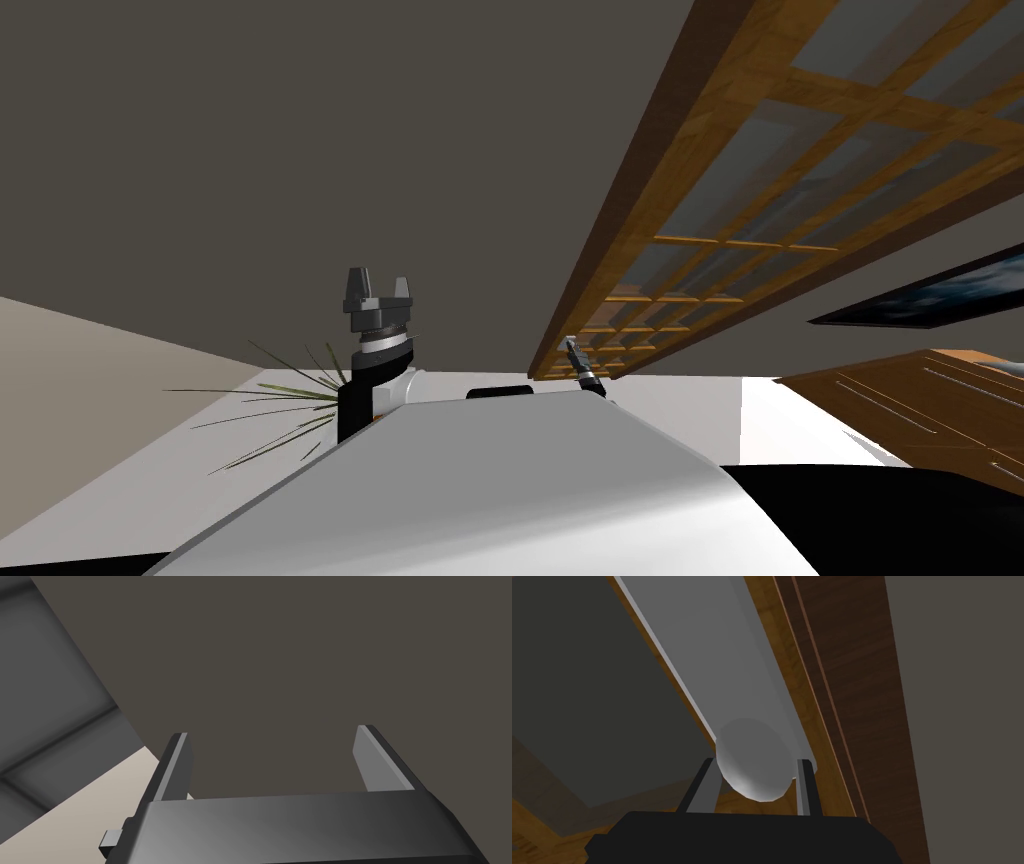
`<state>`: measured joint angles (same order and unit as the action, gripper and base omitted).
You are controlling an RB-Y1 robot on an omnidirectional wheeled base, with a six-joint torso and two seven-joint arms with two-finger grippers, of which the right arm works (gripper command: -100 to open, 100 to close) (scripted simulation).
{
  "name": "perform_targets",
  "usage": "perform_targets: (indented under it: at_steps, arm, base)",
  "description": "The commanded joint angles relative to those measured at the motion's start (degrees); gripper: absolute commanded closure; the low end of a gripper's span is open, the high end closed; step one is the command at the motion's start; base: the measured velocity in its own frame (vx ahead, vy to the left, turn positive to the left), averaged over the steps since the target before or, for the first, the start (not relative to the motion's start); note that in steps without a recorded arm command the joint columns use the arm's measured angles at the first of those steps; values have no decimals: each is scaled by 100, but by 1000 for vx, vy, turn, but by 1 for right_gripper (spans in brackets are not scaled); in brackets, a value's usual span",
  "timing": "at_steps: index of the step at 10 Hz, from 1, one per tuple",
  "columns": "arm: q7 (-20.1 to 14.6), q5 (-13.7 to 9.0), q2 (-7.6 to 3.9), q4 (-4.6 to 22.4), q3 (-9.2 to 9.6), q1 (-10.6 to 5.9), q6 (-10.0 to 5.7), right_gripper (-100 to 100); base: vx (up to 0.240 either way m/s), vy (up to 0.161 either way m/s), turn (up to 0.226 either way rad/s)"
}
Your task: Pull the door open
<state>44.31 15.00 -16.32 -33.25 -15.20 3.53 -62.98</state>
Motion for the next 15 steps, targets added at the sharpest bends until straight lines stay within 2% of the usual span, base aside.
perform_targets:
  at_steps: [1, 8, 9, 13, 14, 15]
  arm:
    - [-179, -36, 37, 11, 40, -1, 10, 100]
    - [-1213, -413, 116, -6, 230, -91, 113, 100]
    - [-1233, -413, 116, -6, 230, -91, 113, 100]
    - [-1889, -663, 169, -17, 355, -151, 181, 100]
    - [-1913, -663, 169, -17, 355, -151, 181, 100]
    - [-2147, -754, 188, -21, 401, -172, 206, 100]
  base:
    - [-44, -25, 27]
    - [-49, -28, 51]
    - [-34, -16, 35]
    - [-49, -28, 56]
    - [-33, -20, 24]
    - [-40, -20, 60]
